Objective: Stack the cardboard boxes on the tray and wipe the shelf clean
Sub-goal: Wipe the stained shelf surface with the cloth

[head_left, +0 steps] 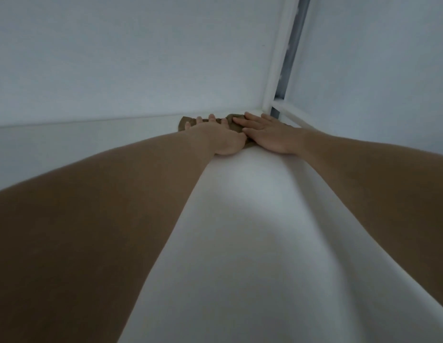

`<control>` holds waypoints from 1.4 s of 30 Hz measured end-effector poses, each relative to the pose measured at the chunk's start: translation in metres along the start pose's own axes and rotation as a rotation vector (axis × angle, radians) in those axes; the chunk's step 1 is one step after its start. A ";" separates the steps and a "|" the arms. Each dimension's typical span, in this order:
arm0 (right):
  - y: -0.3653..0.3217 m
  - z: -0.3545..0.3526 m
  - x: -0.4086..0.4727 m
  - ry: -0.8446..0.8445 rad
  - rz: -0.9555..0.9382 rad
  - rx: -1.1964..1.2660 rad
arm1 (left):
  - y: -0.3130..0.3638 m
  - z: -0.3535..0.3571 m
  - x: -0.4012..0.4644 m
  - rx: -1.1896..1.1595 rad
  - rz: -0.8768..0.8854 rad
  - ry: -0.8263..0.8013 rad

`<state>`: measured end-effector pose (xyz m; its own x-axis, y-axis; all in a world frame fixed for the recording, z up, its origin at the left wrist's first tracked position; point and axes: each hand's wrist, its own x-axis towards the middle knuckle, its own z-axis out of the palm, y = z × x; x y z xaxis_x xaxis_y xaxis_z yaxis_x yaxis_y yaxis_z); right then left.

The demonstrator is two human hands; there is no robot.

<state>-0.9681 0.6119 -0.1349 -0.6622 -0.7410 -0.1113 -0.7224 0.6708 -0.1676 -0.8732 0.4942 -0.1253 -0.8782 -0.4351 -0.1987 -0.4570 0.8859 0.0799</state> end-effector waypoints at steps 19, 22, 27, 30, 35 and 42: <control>-0.020 0.028 -0.166 0.048 0.201 -0.047 | 0.031 0.039 -0.146 -0.005 0.118 0.012; -0.029 0.032 -0.195 0.045 0.212 -0.058 | 0.033 0.045 -0.175 -0.011 0.133 0.009; -0.047 0.041 -0.245 0.049 0.235 -0.049 | 0.034 0.055 -0.225 -0.032 0.157 -0.011; -0.062 0.047 -0.271 0.032 0.246 -0.037 | 0.027 0.061 -0.256 -0.047 0.183 -0.039; -0.099 0.057 -0.311 0.027 0.258 -0.025 | 0.004 0.067 -0.304 -0.063 0.227 -0.061; -0.163 0.069 -0.345 -0.003 0.154 -0.012 | -0.050 0.075 -0.363 -0.068 0.230 -0.043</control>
<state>-0.6081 0.7565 -0.1369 -0.7650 -0.6293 -0.1373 -0.6145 0.7769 -0.1370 -0.5209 0.6198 -0.1308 -0.9540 -0.2150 -0.2089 -0.2558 0.9473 0.1931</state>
